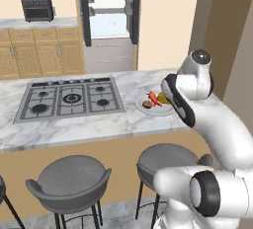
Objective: Take the cheese, fish, and mushroom from the fridge and place them on the plate on the dining counter to create an appetizer plate.
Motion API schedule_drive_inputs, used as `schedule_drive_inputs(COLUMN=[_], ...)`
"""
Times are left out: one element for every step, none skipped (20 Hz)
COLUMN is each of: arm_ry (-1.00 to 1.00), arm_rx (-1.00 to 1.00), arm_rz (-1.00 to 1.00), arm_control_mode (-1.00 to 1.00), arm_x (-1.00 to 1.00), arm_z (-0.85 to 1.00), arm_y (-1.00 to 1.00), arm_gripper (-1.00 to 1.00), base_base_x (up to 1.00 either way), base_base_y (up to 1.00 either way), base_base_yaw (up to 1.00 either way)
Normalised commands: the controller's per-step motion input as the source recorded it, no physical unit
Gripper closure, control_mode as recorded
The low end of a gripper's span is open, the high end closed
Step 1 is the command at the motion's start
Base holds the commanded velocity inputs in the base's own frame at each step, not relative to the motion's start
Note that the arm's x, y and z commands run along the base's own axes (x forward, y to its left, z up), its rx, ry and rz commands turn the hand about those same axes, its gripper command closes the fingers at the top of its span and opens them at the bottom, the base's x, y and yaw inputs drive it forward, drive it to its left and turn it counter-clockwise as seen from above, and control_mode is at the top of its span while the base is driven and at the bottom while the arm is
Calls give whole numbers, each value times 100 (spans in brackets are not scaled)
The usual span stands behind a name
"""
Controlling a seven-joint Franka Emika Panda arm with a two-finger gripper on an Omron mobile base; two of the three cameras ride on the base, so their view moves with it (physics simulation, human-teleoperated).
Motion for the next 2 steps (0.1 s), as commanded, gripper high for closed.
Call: schedule_drive_inputs(arm_ry=[-31, -28], arm_rx=[-14, -14], arm_rz=[-11, -13], arm_control_mode=[-100, -100], arm_x=[-100, -100], arm_z=[47, 43], arm_y=[81, 81], arm_gripper=[-100, -100], base_base_x=[0, 0], base_base_y=[0, 0], base_base_yaw=[0, 0])
